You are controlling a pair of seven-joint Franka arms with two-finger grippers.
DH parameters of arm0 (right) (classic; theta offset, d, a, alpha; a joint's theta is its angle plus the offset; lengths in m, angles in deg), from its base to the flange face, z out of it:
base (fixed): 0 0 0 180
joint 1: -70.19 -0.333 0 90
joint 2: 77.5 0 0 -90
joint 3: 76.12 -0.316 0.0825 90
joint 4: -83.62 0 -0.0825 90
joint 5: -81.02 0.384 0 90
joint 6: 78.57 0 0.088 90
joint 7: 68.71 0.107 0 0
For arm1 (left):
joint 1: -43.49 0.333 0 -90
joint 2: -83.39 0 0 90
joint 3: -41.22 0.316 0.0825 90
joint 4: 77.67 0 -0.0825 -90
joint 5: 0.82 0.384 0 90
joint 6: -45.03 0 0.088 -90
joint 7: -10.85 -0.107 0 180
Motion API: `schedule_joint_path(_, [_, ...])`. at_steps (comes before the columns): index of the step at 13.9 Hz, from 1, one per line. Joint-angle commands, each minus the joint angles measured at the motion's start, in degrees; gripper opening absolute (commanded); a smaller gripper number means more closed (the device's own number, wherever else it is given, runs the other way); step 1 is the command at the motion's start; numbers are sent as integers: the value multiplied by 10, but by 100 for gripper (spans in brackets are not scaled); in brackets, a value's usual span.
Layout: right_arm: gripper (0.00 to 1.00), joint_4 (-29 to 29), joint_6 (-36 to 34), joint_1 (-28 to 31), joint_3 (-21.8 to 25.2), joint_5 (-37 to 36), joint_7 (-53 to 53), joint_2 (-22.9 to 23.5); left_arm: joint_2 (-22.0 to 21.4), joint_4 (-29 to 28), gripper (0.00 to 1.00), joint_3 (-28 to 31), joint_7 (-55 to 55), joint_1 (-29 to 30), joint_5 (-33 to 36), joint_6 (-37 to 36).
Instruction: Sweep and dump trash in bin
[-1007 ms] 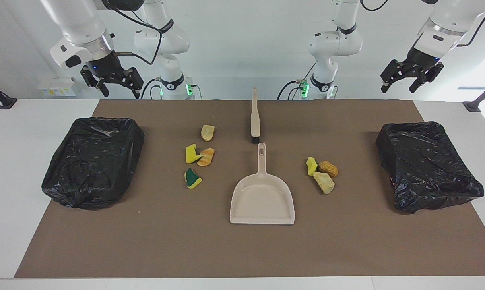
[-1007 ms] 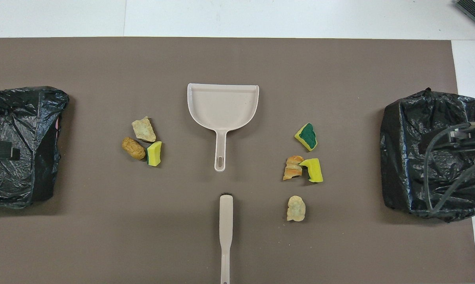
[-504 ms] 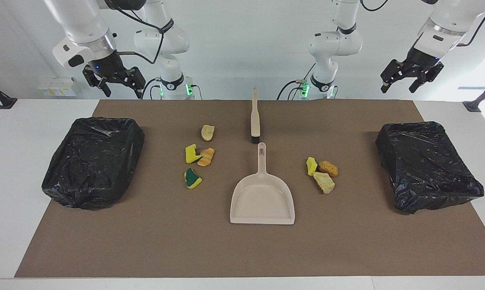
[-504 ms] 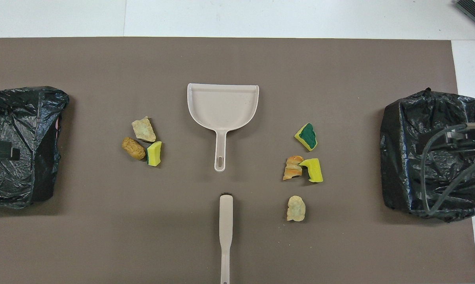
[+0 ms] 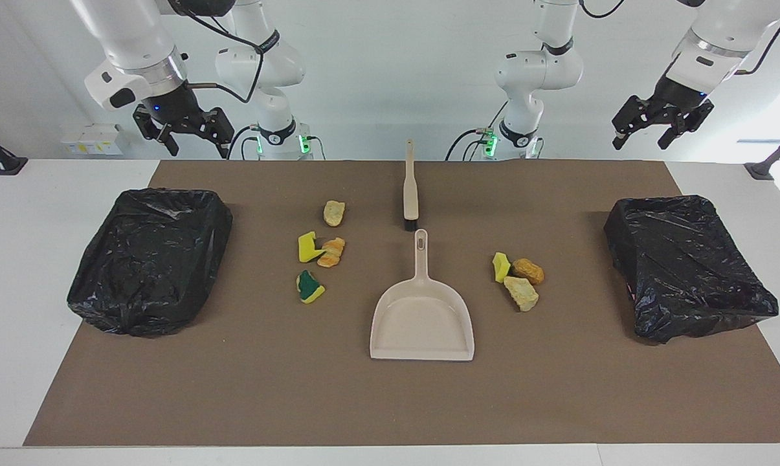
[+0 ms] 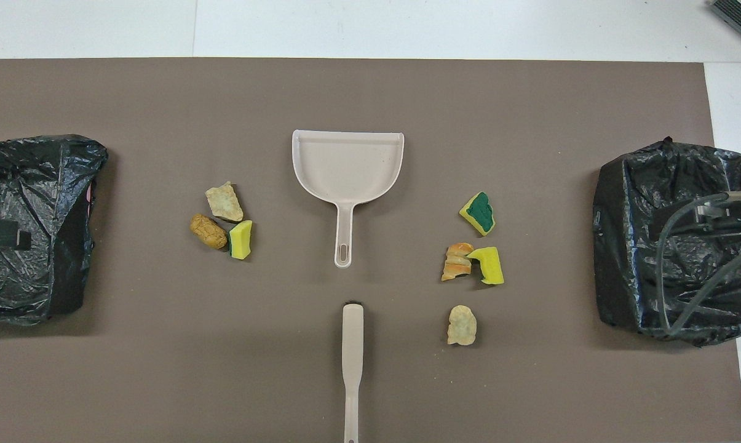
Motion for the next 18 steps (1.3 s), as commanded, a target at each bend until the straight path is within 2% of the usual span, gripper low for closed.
schedule_joint_path(1, [100, 13, -5, 4, -2, 14, 1, -13, -4, -2, 100, 1, -1, -1, 6, 3])
schedule_joint_path(18, [100, 15, 7, 8, -3, 12, -3, -13, -4, -2, 100, 1, -1, -1, 6, 3])
